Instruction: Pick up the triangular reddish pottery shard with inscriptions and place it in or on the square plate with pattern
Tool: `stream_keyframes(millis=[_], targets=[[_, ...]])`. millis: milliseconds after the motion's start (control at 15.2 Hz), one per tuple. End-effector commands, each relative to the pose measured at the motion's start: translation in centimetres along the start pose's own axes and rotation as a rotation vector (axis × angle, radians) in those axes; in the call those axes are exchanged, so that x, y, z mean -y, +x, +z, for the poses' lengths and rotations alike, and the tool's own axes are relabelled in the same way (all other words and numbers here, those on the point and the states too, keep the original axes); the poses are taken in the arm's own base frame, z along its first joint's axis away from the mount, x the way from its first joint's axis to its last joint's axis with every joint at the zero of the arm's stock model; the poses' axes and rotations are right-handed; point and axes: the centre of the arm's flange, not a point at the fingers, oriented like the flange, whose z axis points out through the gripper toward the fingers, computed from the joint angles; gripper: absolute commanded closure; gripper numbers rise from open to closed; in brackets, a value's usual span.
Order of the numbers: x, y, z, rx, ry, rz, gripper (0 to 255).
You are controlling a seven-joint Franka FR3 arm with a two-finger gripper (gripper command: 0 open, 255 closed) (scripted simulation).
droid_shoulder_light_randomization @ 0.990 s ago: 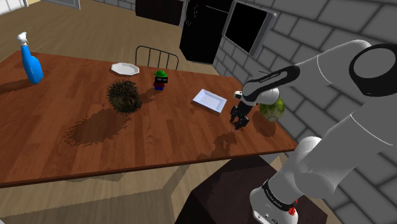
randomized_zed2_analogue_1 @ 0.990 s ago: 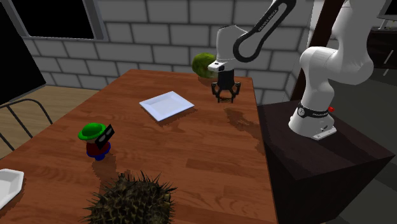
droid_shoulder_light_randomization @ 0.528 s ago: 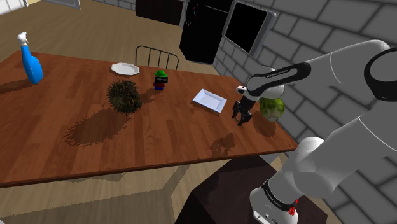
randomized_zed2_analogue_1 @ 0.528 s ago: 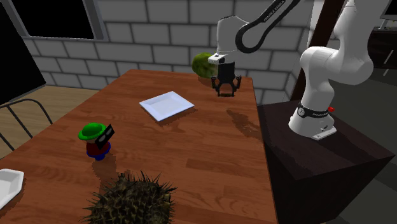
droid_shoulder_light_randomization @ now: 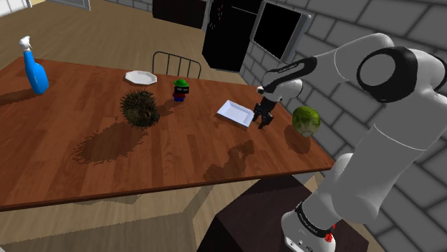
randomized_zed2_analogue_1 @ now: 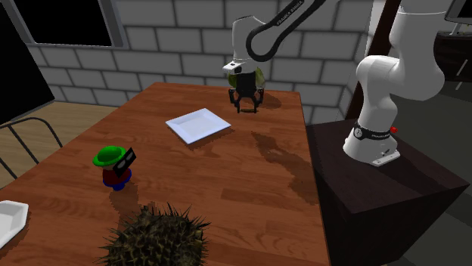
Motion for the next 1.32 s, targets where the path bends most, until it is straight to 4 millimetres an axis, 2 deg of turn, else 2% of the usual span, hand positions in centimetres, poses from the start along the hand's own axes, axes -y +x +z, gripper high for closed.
stream_keyframes(millis=[0,924,1254], targets=[[-2.6,0.4,-0.1,-0.003,0.000,-0.002,255],[-21.2,2.9,-1.6,-0.003,0.000,-0.002,255],[-21.4,2.6,1.0,-0.003,0.000,-0.002,255]])
